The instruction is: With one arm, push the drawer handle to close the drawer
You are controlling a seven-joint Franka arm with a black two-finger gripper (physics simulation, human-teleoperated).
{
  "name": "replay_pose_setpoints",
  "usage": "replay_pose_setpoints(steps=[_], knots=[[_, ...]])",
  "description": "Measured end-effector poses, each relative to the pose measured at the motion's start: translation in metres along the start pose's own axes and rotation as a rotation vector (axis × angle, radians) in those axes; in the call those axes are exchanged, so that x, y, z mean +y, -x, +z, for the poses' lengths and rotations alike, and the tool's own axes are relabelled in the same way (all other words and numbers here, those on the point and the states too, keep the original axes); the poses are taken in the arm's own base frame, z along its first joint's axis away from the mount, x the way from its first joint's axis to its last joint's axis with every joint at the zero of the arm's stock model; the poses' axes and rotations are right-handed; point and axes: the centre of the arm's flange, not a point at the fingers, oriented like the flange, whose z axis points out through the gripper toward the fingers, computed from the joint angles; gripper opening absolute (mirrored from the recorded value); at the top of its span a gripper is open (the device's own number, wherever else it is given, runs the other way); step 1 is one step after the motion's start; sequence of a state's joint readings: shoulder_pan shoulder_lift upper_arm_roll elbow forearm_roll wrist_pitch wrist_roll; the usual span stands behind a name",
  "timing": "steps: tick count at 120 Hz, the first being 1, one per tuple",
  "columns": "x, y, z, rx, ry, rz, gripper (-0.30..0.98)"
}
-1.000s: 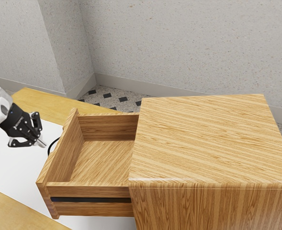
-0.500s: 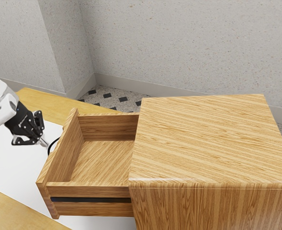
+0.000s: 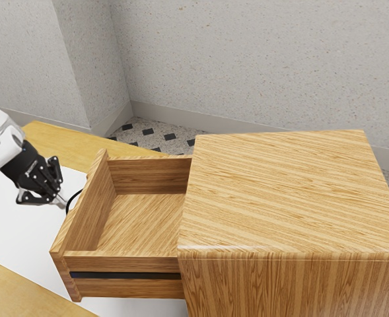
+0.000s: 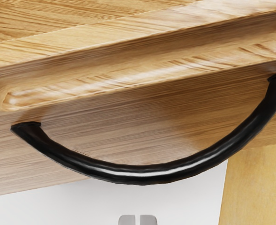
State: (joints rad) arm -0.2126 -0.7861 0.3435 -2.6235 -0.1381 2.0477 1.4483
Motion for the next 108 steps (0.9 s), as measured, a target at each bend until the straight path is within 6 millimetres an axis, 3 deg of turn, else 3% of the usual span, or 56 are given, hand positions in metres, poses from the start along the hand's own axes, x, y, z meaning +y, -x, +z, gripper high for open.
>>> replay_pose_setpoints(steps=[29, 56, 108], knots=[[0.005, -0.006, -0.002, -0.004, 0.013, 0.046, -0.10], [-0.004, -0.010, 0.000, -0.002, 0.006, 0.048, -0.10], [0.008, -0.037, 0.001, 0.015, -0.005, 0.088, -0.10]])
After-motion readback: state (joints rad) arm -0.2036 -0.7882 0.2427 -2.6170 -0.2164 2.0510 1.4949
